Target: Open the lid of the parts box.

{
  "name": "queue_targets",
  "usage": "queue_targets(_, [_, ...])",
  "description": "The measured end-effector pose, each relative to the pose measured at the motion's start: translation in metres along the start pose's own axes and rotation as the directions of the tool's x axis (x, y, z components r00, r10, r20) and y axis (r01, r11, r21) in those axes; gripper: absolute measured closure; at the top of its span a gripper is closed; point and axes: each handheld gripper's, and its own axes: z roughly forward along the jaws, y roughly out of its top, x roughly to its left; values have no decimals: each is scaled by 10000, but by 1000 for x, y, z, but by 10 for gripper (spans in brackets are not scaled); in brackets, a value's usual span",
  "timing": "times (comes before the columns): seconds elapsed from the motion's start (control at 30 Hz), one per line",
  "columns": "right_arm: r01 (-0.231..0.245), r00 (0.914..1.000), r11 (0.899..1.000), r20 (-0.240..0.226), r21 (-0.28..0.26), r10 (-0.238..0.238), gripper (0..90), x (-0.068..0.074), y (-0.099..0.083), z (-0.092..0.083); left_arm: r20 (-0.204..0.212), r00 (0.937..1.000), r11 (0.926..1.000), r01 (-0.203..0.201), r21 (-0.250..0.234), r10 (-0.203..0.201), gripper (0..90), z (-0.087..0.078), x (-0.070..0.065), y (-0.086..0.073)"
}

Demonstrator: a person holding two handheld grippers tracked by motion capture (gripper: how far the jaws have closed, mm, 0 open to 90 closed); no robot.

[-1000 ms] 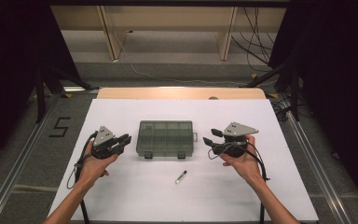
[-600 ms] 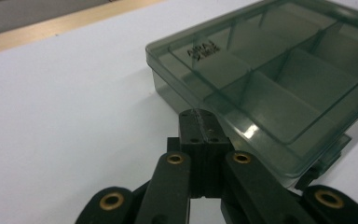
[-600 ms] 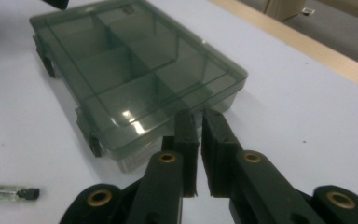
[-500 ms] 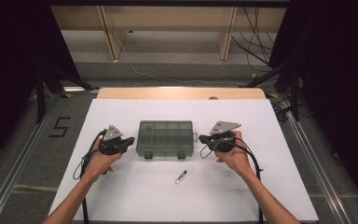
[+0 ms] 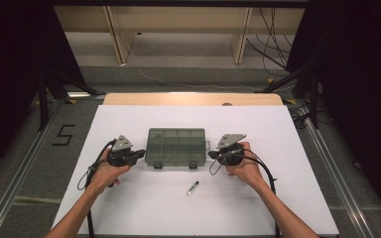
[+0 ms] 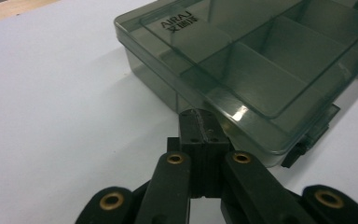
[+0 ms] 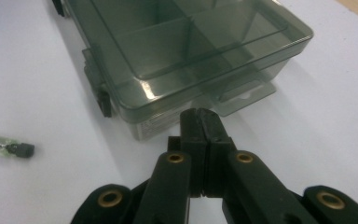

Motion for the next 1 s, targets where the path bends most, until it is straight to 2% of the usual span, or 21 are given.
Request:
queue_targets(0.03, [32, 10000, 10000, 66, -90, -32, 900, 1, 0, 1, -26, 10000, 10000, 18, -22, -18, 896, 0, 0, 0])
queue_targets(0.07, [10, 9999, 10000, -135, 28, -10, 900, 1, 0, 1, 12, 10000, 10000, 22, 36, -22, 896, -1, 1, 0])
queue_targets(0.17, [84, 9997, 9999, -208, -55, -85, 900, 2, 1, 2, 102, 9998, 9995, -166, 265, 163, 897, -2, 3, -1])
queue_targets(0.3, [259, 9995, 9997, -203, -24, -260, 900, 5, 0, 5, 54, 9999, 9998, -141, 164, 140, 896, -2, 2, -1])
queue_targets(0.37, [263, 9993, 9996, -265, -62, -265, 900, 4, 0, 5, 211, 9995, 9993, -242, 278, 236, 896, -4, 3, 0])
queue_targets(0.4, [270, 9991, 9996, -319, -48, -272, 900, 4, 0, 4, 150, 9998, 9999, -99, 109, 97, 896, -3, 2, 0])
queue_targets(0.47, [136, 9994, 9998, -316, -119, -140, 900, 4, 0, 4, 239, 9996, 9997, -165, 188, 160, 896, -5, 2, 0])
queue_targets(0.5, [89, 9994, 9998, -337, -181, -95, 900, 4, 0, 4, 253, 9997, 9998, -61, 162, 57, 896, -5, 2, 0])
queue_targets(0.53, [76, 9989, 9999, -467, -124, -82, 900, 3, 0, 3, 181, 9997, 9998, -154, 117, 152, 896, -6, 2, 1])
queue_targets(0.63, [2, 9988, 9998, -493, -192, -11, 900, 2, 0, 1, 121, 9999, 10000, 88, -42, -87, 896, -7, -1, 1])
queue_targets(0.77, [-190, 9982, 9991, -582, -385, 168, 900, 1, 0, 1, 218, 9998, 10000, 15, 27, -15, 896, -8, 0, 2])
queue_targets(0.8, [-269, 9977, 9985, -637, -480, 238, 900, 0, 0, 0, 243, 9997, 10000, -67, 66, 65, 896, -8, 0, 2])
queue_targets(0.9, [-623, 9953, 9935, -802, -957, 547, 900, -2, 1, -1, 332, 9994, 9997, 140, -199, -134, 896, -7, -2, 2])
queue_targets(0.97, [-639, 9954, 9935, -777, -940, 567, 900, -1, 3, -3, 329, 9991, 9997, -255, -20, 256, 896, -8, -4, 4])
queue_targets(1.0, [-598, 9959, 9928, -741, -1036, 522, 900, 0, 4, -3, 209, 9994, 9995, -283, -112, 285, 896, -7, -7, 5])
